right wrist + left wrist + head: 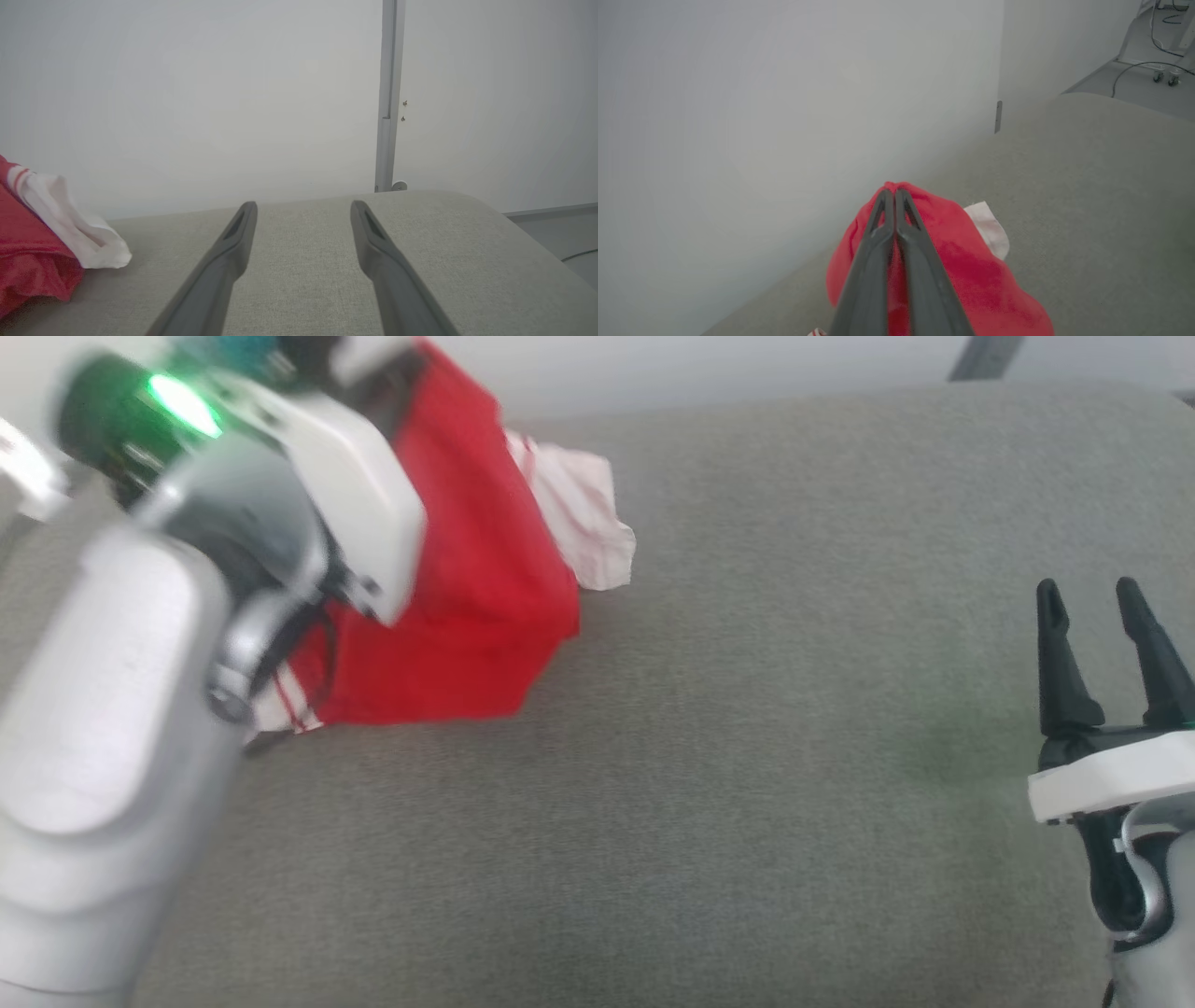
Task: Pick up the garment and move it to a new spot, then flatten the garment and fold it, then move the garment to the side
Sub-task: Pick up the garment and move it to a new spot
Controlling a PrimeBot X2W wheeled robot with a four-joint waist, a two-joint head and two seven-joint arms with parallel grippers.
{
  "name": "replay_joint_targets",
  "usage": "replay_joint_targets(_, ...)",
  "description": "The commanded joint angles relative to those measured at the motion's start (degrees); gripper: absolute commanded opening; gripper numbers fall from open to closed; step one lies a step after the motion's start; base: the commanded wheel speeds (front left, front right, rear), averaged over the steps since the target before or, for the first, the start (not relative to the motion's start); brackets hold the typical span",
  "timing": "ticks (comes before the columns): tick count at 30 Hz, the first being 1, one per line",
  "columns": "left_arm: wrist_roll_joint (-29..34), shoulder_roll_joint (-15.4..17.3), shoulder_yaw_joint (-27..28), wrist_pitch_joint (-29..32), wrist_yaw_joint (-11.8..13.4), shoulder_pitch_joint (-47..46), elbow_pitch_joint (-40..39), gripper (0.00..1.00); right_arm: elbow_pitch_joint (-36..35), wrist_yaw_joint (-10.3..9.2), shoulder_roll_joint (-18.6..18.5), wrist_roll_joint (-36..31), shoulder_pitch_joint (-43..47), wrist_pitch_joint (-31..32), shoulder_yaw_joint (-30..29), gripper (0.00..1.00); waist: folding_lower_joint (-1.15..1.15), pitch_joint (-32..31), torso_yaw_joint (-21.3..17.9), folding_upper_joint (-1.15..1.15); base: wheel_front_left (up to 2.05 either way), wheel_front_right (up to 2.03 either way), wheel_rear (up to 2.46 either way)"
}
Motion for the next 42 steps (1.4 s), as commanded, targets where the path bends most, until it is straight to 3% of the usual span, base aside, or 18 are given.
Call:
replay_joint_targets(1,0.17,0.14,0.05,0.23,0.15,0.55,0.14,0.0,0.19,-0.02,0.29,0.12,-0.12,-0.56,0.13,1.0,0.0,1.1,-1.31,0.0,0.0,0.0,0.0)
replay_joint_targets(6,-1.13,-2.92,-3.63,1.09,0.1,5.35,3.59,0.0,2.69,-0.01,1.08,0.72,-0.53,-1.98,1.46,1.0,0.0,2.13,-2.89,0.0,0.0,0.0,0.0)
replay_joint_targets(14,-2.72,-6.83,-8.38,0.53,-2.39,9.35,14.52,0.0,5.73,-0.02,1.65,1.65,-1.84,-3.57,4.25,1.0,0.0,3.05,-4.42,0.0,0.0,0.0,0.0)
replay_joint_targets(30,-3.13,-13.49,-14.99,-3.73,-5.63,10.34,35.73,0.0,9.72,-0.01,1.25,2.81,-3.46,-5.15,7.01,1.0,0.0,1.98,-4.23,0.0,0.0,0.0,0.0)
replay_joint_targets(31,-3.2,-13.99,-15.22,-4.24,-5.85,10.21,36.51,0.09,9.88,-0.01,1.16,2.83,-3.38,-5.09,6.98,1.0,0.0,1.66,-4.0,0.0,0.0,0.0,0.0)
replay_joint_targets(32,-3.32,-14.4,-15.32,-4.84,-6.01,9.95,37.15,0.3,9.97,-0.02,1.09,2.84,-3.29,-5.13,6.93,1.0,0.0,1.32,-3.76,0.0,0.0,0.0,0.0)
replay_joint_targets(33,-3.47,-14.76,-15.37,-5.73,-6.15,9.63,37.52,0.76,10.04,-0.01,0.96,2.8,-3.12,-5.17,6.88,1.0,0.0,0.9,-3.45,0.0,0.0,0.0,0.0)
replay_joint_targets(34,-3.91,-15.03,-15.2,-6.48,-6.26,9.3,37.8,1.0,10.07,-0.01,0.82,2.81,-2.97,-5.21,6.86,1.0,0.0,0.5,-3.14,0.0,0.0,0.0,0.0)
replay_joint_targets(42,-6.5,-14.43,-15.19,-12.21,-6.85,7.34,35.42,1.0,10.4,-0.01,-0.22,2.53,-1.13,-5.26,6.46,1.0,0.0,-3.49,0.14,0.0,0.0,0.0,0.0)
